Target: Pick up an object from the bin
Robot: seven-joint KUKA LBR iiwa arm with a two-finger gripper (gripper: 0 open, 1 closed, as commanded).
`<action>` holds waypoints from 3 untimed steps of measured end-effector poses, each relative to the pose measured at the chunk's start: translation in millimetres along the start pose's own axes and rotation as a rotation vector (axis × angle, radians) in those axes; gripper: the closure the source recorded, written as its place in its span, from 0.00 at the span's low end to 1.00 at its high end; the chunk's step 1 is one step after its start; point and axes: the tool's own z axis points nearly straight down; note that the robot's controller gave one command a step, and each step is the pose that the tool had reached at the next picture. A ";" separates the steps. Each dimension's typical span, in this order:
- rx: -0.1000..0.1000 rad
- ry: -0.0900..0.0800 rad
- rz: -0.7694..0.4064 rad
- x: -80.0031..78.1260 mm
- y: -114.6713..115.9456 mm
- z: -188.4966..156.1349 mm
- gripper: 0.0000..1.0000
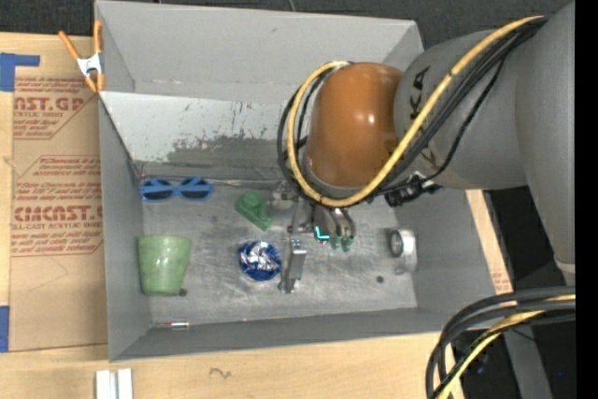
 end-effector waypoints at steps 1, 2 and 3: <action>-0.001 -0.016 -0.133 2.9 4.3 84.4 0.00; 0.003 -0.012 -0.425 34.1 -29.5 -24.7 0.00; -0.002 -0.002 -0.365 9.6 18.4 72.6 0.00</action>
Offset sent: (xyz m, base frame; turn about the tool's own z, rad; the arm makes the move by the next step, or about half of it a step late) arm -0.0052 0.0034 -0.0833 -0.1324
